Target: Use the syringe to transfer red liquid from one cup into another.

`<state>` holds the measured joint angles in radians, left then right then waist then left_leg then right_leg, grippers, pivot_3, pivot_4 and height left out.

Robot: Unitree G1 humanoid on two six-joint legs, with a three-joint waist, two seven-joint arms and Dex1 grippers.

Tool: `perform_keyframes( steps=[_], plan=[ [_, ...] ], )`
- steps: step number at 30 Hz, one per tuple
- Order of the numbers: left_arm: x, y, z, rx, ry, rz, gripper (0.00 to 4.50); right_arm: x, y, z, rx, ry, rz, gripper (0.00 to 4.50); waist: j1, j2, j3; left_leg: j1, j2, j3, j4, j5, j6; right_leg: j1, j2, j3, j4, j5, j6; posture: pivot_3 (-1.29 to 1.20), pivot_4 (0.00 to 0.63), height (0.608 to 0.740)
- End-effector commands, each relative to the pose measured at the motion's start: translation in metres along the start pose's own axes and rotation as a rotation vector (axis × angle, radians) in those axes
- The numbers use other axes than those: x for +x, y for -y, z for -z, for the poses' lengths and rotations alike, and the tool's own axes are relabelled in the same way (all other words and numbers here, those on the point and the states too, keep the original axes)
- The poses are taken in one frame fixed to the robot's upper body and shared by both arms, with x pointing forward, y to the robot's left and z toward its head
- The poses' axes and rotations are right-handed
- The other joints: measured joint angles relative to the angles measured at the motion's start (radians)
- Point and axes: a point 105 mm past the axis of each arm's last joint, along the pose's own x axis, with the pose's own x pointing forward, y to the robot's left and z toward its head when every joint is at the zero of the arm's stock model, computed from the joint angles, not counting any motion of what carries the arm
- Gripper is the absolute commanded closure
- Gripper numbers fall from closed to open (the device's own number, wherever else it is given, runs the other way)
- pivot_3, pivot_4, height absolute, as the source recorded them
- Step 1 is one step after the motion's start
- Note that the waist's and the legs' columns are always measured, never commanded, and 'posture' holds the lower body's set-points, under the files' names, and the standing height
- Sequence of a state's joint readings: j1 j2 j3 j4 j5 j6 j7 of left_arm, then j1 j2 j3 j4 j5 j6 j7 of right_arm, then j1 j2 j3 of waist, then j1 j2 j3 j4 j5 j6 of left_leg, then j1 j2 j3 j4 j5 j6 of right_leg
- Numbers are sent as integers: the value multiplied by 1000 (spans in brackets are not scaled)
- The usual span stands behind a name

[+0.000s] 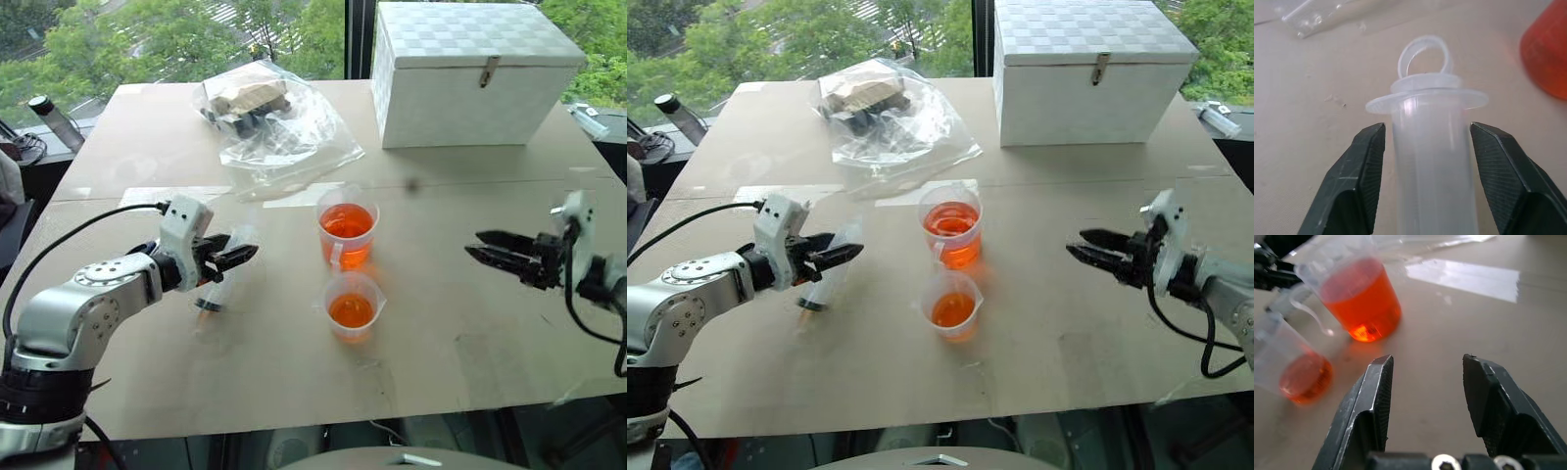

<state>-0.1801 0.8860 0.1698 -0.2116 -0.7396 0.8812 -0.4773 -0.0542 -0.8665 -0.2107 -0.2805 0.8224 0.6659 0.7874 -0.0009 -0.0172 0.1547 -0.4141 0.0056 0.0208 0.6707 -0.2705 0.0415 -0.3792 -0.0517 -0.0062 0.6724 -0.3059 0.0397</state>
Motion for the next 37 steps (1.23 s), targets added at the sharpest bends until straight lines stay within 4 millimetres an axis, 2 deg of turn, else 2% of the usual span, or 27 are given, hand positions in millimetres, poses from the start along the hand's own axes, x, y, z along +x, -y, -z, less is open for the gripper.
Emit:
perform_keyframes(
  steps=[1, 2, 4, 5, 7, 8, 12, 16, 18, 21, 24, 29, 37],
  plan=[
    [-6, 2, -21, 43, 98, 1, 59, -2, 7, 2, -96, 60, 47, 2104, -4, 0, 0, 0, 0, 0, 0, 0, 0, 0, 0, 0, 0, 0, 0, 0, 150, 740],
    [-7, 3, -23, 48, 110, -4, 17, -2, 10, 5, -99, 65, 62, 2104, -4, 0, 0, 0, 0, 0, 1, 0, 0, 0, 0, 0, 0, 0, 0, 0, 150, 740],
    [-13, 2, -37, 112, 192, -41, 0, -4, 17, 13, -126, 73, 94, 1572, -3, 0, 0, 0, 0, 0, 2, 0, 0, 0, -1, 0, 1, 0, 0, 0, 150, 740],
    [-20, 3, -44, 107, 243, -41, 0, -5, 19, 17, -134, 72, 103, 1254, -3, 0, 0, 0, 0, 0, 2, 0, 0, 0, -1, 0, 1, 0, 0, 0, 150, 740],
    [-38, 10, -56, 104, 342, -4, 0, -8, 15, 21, -110, 84, 67, 336, -5, 0, 0, 0, 0, 0, 2, 0, 0, 0, -1, 0, 1, 0, 0, 0, 150, 740],
    [-48, 13, -58, 99, 372, 9, 0, -10, 14, 23, -113, 84, 64, 49, -6, 0, 0, 0, 0, 0, 1, 0, 0, 0, -1, 0, 1, 0, 0, 0, 150, 740],
    [-74, 48, -45, 145, 412, 148, 0, -23, 11, 51, -185, -32, 60, 49, -8, 0, -1, 0, 0, 0, 0, 0, 0, 1, -1, 0, -2, 0, 0, 0, 150, 740],
    [-84, 88, -1, 139, 279, 291, 0, -33, 4, 58, -130, -17, 14, 49, -9, 1, -1, 2, 0, 0, 0, 0, 0, 4, -2, 0, -3, 0, 0, 0, 150, 740],
    [-82, 90, 28, 152, 182, 257, 0, -37, 13, 63, -140, -24, 67, 49, -9, 1, -1, 6, 0, 0, 0, 0, 0, 7, -2, 0, -2, 0, -1, 0, 150, 740],
    [-76, 90, 64, 185, 107, 213, 0, -42, 24, 78, -199, -54, 112, 49, -7, 6, -3, 23, 0, 0, -5, -4, 5, 24, -2, 0, -8, -1, -3, 0, 150, 740],
    [-71, 101, 96, 236, 69, 224, 0, -47, 27, 83, -169, 2, 112, 49, 0, 6, -3, 25, 0, 0, -5, -4, 6, 26, -2, 0, -10, -2, -6, 0, 150, 740],
    [-66, 100, 106, 240, 105, 186, 0, -48, 23, 87, -167, 2, 73, 49, 1, 6, -4, 24, 0, 0, -5, -6, 8, 26, -3, 0, -11, -2, -6, 0, 150, 740],
    [-59, 97, 98, 234, 143, 156, 0, -47, 21, 88, -161, 10, 74, 49, 1, 7, -4, 23, 0, 0, -5, -6, 9, 25, -4, 0, -11, 0, -2, 0, 150, 740]
  ],
)
